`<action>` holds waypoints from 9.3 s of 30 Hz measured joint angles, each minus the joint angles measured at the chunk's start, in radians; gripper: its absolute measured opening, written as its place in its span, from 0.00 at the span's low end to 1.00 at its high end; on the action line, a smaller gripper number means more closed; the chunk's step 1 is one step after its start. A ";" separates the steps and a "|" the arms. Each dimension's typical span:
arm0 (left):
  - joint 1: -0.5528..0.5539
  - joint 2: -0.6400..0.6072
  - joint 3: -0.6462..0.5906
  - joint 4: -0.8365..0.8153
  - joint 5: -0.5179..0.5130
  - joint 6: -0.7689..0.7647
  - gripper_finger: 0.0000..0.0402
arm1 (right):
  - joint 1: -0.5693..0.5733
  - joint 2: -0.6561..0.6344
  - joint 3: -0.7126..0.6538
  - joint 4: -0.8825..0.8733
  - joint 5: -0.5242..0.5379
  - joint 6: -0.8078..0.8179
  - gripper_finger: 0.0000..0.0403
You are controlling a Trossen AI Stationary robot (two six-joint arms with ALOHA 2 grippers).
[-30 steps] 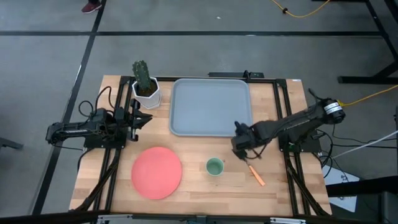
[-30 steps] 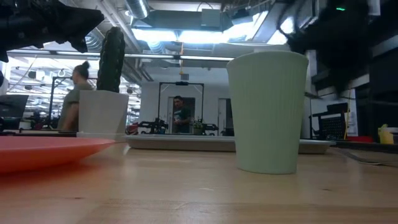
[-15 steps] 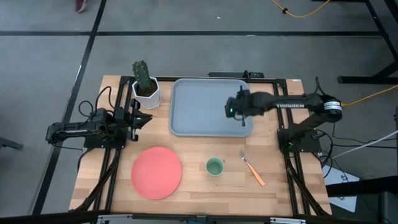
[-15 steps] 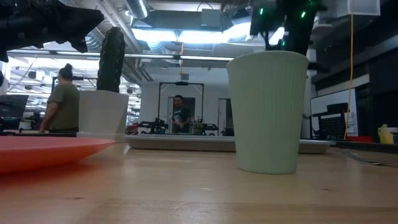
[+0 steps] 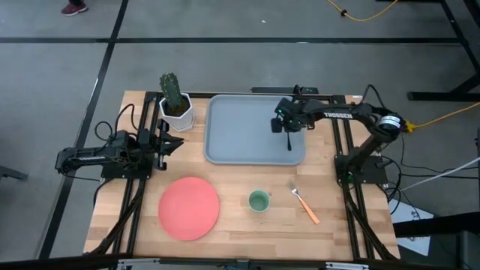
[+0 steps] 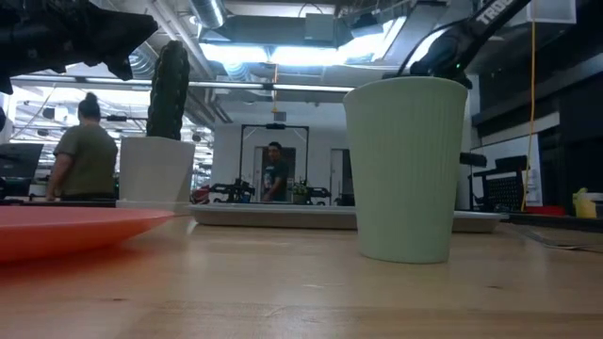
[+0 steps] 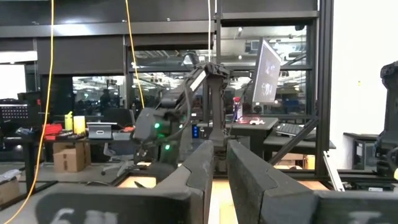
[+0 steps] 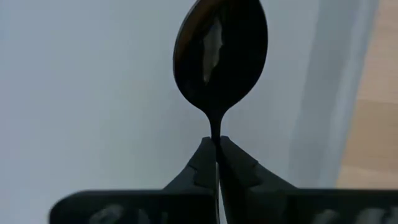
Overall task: Pick and place plate/cup/fork/spoon on tray
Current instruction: Put the black spoon on the gray serving tray, then put the orange fork on the gray serving tray to the right of the black spoon
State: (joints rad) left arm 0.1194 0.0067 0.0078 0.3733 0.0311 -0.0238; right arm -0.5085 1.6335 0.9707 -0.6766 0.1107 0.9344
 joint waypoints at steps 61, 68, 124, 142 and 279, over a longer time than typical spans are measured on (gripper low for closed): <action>0.000 0.000 0.000 -0.069 0.038 0.008 0.10 | -0.001 0.041 0.000 0.053 -0.015 0.004 0.05; 0.000 0.000 0.000 -0.069 0.037 0.008 0.10 | -0.001 0.041 0.000 0.051 -0.002 0.003 0.05; 0.000 0.000 0.000 -0.069 0.037 0.009 0.10 | 0.664 -0.194 0.099 -0.229 0.046 0.130 0.18; 0.000 0.000 0.000 -0.069 0.037 0.009 0.10 | 1.082 -0.070 0.086 -0.110 0.177 0.449 0.18; 0.000 0.000 0.000 -0.092 0.034 0.009 0.10 | 0.127 0.096 0.038 0.091 0.052 0.218 0.18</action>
State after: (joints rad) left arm 0.1196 0.0063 0.0081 0.2810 0.0647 -0.0152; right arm -0.3817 1.7293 1.0088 -0.5860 0.1631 1.1526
